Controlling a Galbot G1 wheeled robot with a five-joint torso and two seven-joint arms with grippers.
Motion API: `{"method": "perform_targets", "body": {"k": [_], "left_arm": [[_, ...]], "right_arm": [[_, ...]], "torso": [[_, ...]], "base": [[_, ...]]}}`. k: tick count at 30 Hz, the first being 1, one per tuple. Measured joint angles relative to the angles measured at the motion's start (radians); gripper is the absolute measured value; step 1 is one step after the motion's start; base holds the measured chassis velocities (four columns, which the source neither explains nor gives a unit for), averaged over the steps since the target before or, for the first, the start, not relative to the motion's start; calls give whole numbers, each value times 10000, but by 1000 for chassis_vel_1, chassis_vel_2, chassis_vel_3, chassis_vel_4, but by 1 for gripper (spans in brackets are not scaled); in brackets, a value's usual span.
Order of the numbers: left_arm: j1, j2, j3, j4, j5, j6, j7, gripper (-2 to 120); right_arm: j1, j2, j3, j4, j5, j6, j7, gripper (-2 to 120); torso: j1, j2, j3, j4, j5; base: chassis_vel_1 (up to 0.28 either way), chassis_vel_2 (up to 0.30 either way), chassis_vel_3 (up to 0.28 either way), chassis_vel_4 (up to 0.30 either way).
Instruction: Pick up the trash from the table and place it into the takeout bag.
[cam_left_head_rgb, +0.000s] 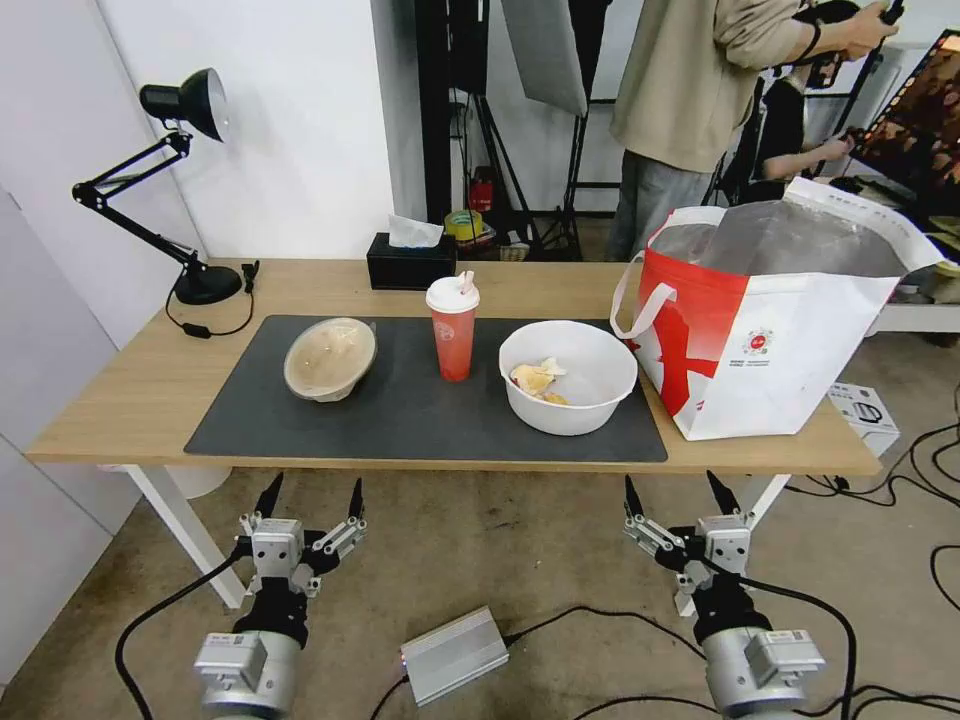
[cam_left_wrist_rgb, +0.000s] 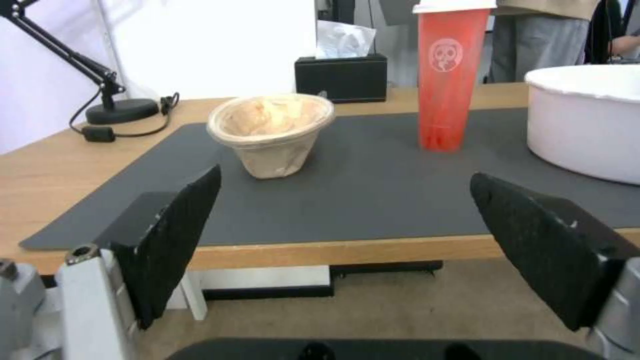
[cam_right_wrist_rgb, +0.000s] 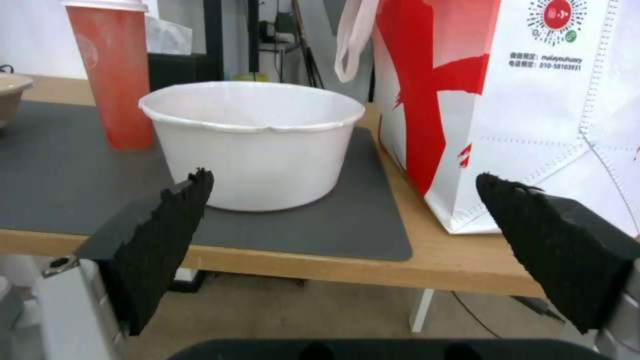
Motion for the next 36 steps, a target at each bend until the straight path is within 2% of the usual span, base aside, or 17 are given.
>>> {"method": "perform_targets", "body": {"k": [14, 16, 17, 19, 20, 21, 22, 23, 25, 27, 28, 29, 30, 31, 33, 34, 36], "left_arm": [[-137, -62, 2, 202, 109, -159, -74, 100], [-506, -239, 13, 778, 396, -580, -303, 100], [-856, -414, 37, 1332, 688, -1007, -520, 100], [-1029, -497, 48, 1594, 824, -1197, -623, 100], [-1341, -652, 85, 2068, 1043, -1592, -801, 100], [-1395, -670, 100, 2108, 982, -1793, -792, 100], [-1429, -669, 105, 2092, 909, -1945, -781, 100], [-1444, -654, 102, 1991, 797, -2099, -730, 100], [-1427, -635, 95, 1889, 760, -2118, -699, 100], [-1333, -576, 64, 1586, 667, -2135, -641, 100], [-1261, -549, 44, 1435, 617, -2135, -567, 100], [-1261, -549, 44, 1435, 617, -2135, -567, 100], [-1172, -518, 13, 1233, 574, -2132, -499, 100], [-1078, -498, -17, 1018, 544, -2120, -460, 100], [-911, -472, -88, 677, 529, -2077, -403, 100], [-838, -469, -94, 523, 527, -2055, -352, 100], [-750, -463, -125, 357, 527, -1997, -330, 100]], "right_arm": [[117, -173, -27, -126, 99, 1, 81, 100], [488, -657, -95, -493, 396, 7, 337, 100], [803, -1081, -158, -813, 662, 21, 565, 100], [964, -1300, -190, -980, 800, 32, 684, 100], [1450, -1936, -284, -1455, 1190, 65, 1024, 100], [1671, -2234, -327, -1684, 1377, 79, 1186, 100], [1837, -2466, -361, -1852, 1516, 89, 1303, 100], [2275, -3044, -430, -2285, 1872, 120, 1617, 100], [2384, -3180, -456, -2387, 1956, 136, 1699, 100], [2465, -3319, -496, -2441, 2039, 183, 1741, 95], [2534, -3485, -514, -2351, 2071, 301, 1739, 90], [2534, -3485, -514, -2351, 2071, 301, 1739, 90], [2653, -3815, -536, -2121, 2100, 530, 1721, 88], [2740, -4078, -542, -1950, 2114, 694, 1701, 92], [2715, -4539, -559, -1690, 2266, 780, 1717, 98], [2690, -4790, -506, -1475, 2338, 777, 1663, 99], [2605, -5007, -440, -1272, 2435, 658, 1499, 100]], "torso": [[-1, 1, 0, -2, 4], [-1, 2, -1, -1, 0], [-1, 1, 0, 0, 1], [0, 0, 0, 2, 1], [3, -3, 3, -1, -3], [4, -3, 4, 0, -3], [5, -3, 3, 0, 3], [3, -3, 3, 6, 3], [3, -3, 3, 4, -1], [3, -3, 2, -5, 7], [2, -3, 2, -5, 7], [2, -3, 2, -5, 7], [2, -1, 1, -2, 1], [1, 0, -1, 9, -9], [2, -2, 1, -1, 8], [1, -1, 0, 2, -4], [0, 0, 0, 0, -3]], "base": [[0, 0, 0, 0], [0, 0, 0, 0], [0, 0, 0, 0], [0, 0, 0, 0], [0, 0, 0, 0], [0, 0, 0, 0], [0, 0, 0, 0], [0, 0, 0, 0], [0, 0, 0, 0], [0, 0, 0, 0], [0, 0, 0, 0], [0, 0, 0, 0], [0, 0, 0, 0], [0, 0, 0, 0], [0, 0, 0, 0], [0, 0, 0, 0], [0, 0, 0, 0]]}}
